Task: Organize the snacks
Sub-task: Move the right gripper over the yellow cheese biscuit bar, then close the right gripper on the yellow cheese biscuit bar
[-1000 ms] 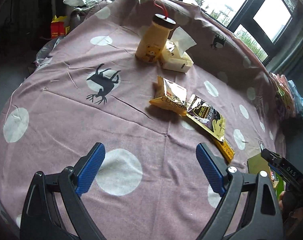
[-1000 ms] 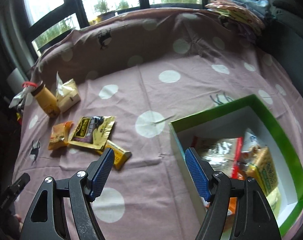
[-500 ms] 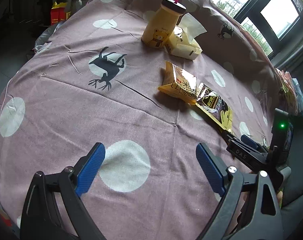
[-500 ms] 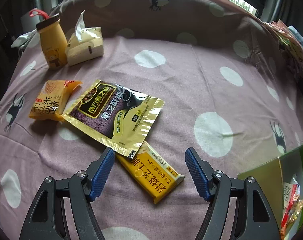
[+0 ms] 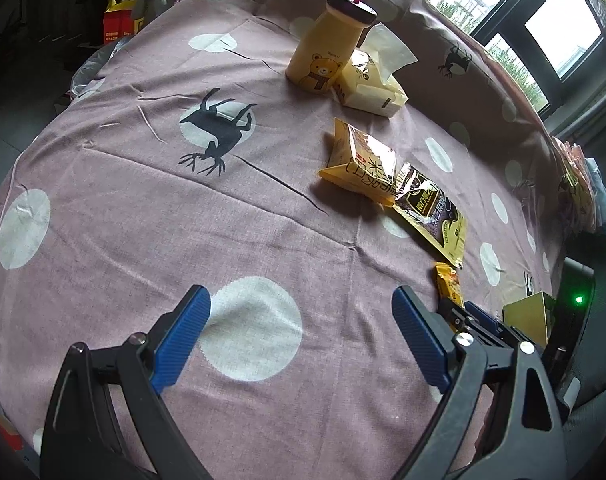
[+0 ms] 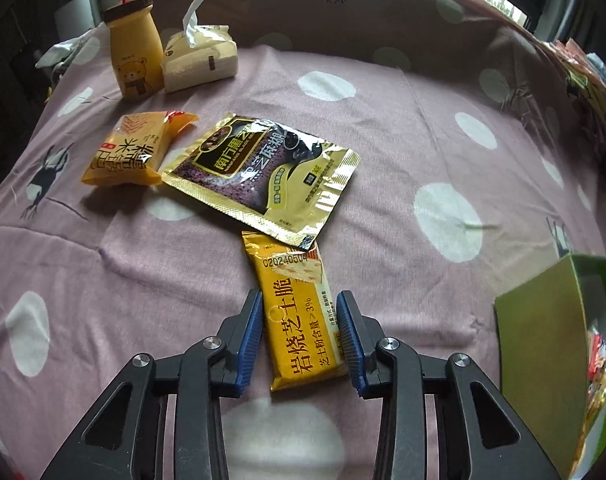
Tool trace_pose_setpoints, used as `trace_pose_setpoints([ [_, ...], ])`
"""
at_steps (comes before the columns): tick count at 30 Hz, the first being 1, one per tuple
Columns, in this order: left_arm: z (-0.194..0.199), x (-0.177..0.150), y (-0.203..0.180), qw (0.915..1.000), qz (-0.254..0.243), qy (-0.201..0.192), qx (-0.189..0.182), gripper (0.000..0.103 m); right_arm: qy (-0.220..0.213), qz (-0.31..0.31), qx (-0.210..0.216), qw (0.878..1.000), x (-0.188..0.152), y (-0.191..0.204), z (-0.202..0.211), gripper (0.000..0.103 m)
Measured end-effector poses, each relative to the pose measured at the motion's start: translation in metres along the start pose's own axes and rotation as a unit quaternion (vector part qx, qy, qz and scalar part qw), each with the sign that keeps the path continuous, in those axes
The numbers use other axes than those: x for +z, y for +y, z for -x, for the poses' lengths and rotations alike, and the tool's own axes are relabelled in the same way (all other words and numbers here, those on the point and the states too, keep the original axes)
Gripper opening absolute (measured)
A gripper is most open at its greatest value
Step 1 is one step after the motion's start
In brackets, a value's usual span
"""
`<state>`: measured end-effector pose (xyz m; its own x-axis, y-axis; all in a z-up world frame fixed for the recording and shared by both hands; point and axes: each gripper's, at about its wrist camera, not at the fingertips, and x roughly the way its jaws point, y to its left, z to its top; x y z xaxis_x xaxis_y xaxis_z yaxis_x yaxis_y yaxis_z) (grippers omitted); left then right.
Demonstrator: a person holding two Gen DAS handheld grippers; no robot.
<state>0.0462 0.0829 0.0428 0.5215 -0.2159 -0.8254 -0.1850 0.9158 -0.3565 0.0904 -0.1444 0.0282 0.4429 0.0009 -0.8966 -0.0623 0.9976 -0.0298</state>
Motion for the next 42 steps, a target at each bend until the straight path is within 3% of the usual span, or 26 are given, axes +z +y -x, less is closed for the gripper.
trace_pose_setpoints([
  [5, -0.001, -0.001, 0.000, 0.9998, -0.006, 0.001, 0.017, 0.092, 0.035, -0.029, 0.077, 0.996, -0.011, 0.012, 0.007, 0.038],
  [9, -0.003, -0.001, 0.000, 0.9997, -0.008, 0.004, 0.023, 0.092, 0.055, -0.036, 0.092, 0.994, -0.015, 0.023, 0.006, 0.039],
  [14, -0.005, -0.003, -0.006, 0.9993, -0.022, 0.008, 0.028, 0.092, 0.049, -0.066, 0.152, 0.985, -0.011, 0.014, 0.013, 0.040],
  [18, -0.007, -0.006, -0.013, 0.9993, -0.032, 0.011, 0.017, 0.092, 0.019, -0.092, 0.153, 0.984, -0.008, -0.001, 0.023, 0.052],
  [23, -0.011, -0.013, -0.028, 0.9985, -0.051, 0.017, -0.009, 0.086, 0.022, -0.138, 0.181, 0.973, -0.007, -0.016, 0.017, 0.052],
  [31, -0.027, -0.026, -0.053, 0.9955, -0.070, 0.051, -0.041, 0.077, 0.019, -0.153, 0.211, 0.965, -0.008, -0.018, 0.013, 0.050],
  [38, -0.034, -0.035, -0.068, 0.9929, -0.088, 0.054, -0.059, 0.048, 0.031, -0.155, 0.212, 0.964, -0.008, -0.017, 0.004, 0.038],
  [42, -0.040, -0.036, -0.070, 0.9900, -0.083, 0.067, -0.093, 0.030, 0.041, -0.151, 0.212, 0.965, -0.009, -0.013, -0.002, 0.035],
])
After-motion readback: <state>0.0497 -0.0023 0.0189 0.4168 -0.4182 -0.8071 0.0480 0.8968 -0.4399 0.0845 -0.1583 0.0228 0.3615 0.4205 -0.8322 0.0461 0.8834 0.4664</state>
